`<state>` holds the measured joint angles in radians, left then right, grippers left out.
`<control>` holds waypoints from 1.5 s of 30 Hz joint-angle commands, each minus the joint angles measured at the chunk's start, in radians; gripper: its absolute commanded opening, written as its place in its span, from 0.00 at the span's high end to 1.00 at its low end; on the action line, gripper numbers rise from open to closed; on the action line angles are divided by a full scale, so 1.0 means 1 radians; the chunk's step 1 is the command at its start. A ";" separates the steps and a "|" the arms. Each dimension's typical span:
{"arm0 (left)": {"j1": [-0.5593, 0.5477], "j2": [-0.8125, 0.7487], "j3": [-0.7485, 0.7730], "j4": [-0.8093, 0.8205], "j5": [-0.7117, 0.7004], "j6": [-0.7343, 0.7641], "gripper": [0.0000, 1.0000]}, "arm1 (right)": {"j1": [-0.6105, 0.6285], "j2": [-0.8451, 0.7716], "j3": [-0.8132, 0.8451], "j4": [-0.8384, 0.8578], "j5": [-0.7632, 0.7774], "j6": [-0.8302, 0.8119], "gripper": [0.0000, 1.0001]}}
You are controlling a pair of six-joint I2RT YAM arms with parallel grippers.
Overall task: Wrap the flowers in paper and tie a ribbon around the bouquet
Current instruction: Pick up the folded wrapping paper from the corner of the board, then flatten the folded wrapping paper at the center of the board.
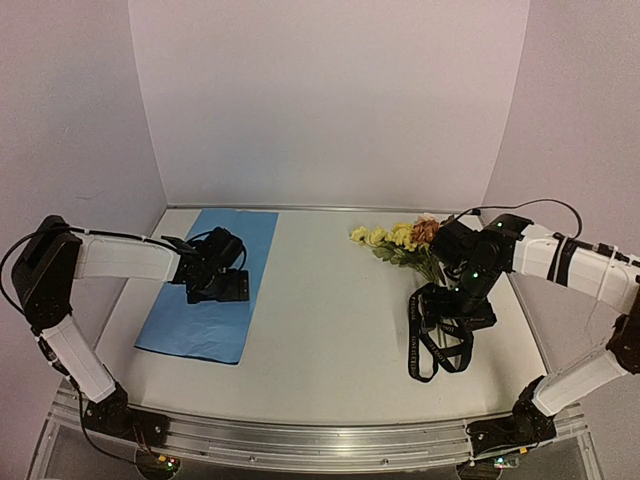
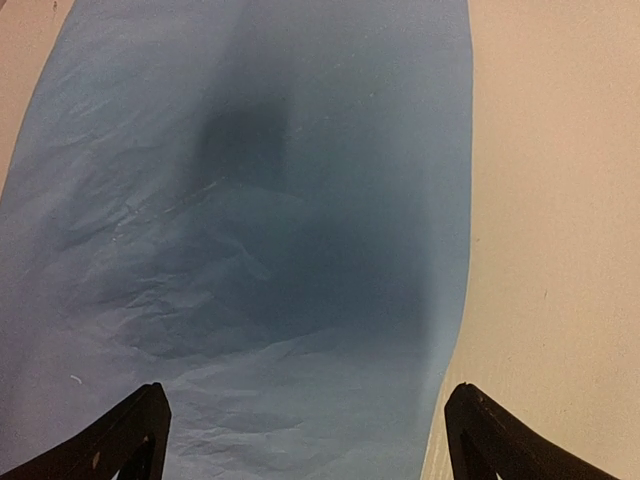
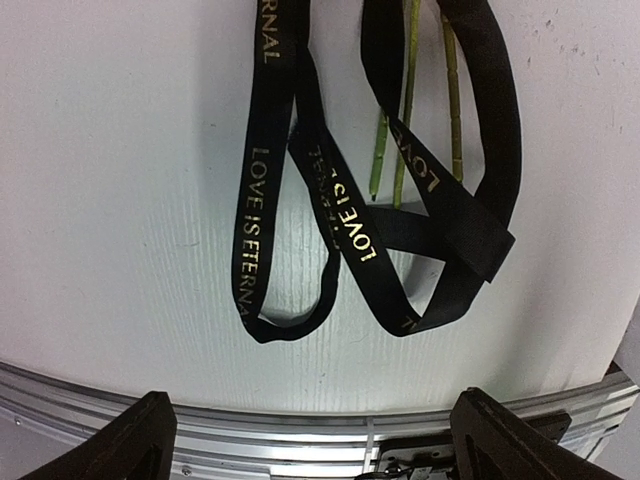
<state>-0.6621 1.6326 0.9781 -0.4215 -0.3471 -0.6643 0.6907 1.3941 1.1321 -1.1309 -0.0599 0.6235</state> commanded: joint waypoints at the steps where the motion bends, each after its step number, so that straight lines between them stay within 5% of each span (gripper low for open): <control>1: -0.048 0.076 0.064 0.002 -0.063 -0.022 0.04 | 0.003 0.010 -0.009 0.061 -0.009 0.019 0.02; 21: -0.124 0.366 0.229 -0.025 -0.133 -0.028 0.41 | 0.003 -0.001 -0.114 0.171 -0.020 0.036 0.02; 30: -0.137 0.337 0.260 -0.036 -0.089 -0.032 0.99 | 0.003 -0.009 -0.129 0.193 -0.019 0.036 0.02; 45: -0.272 0.104 0.300 -0.011 0.192 -0.200 1.00 | 0.004 0.006 -0.186 0.297 -0.060 0.104 0.02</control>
<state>-0.8909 1.8023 1.2366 -0.4522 -0.2525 -0.7778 0.6907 1.3987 0.9609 -0.9031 -0.0923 0.6748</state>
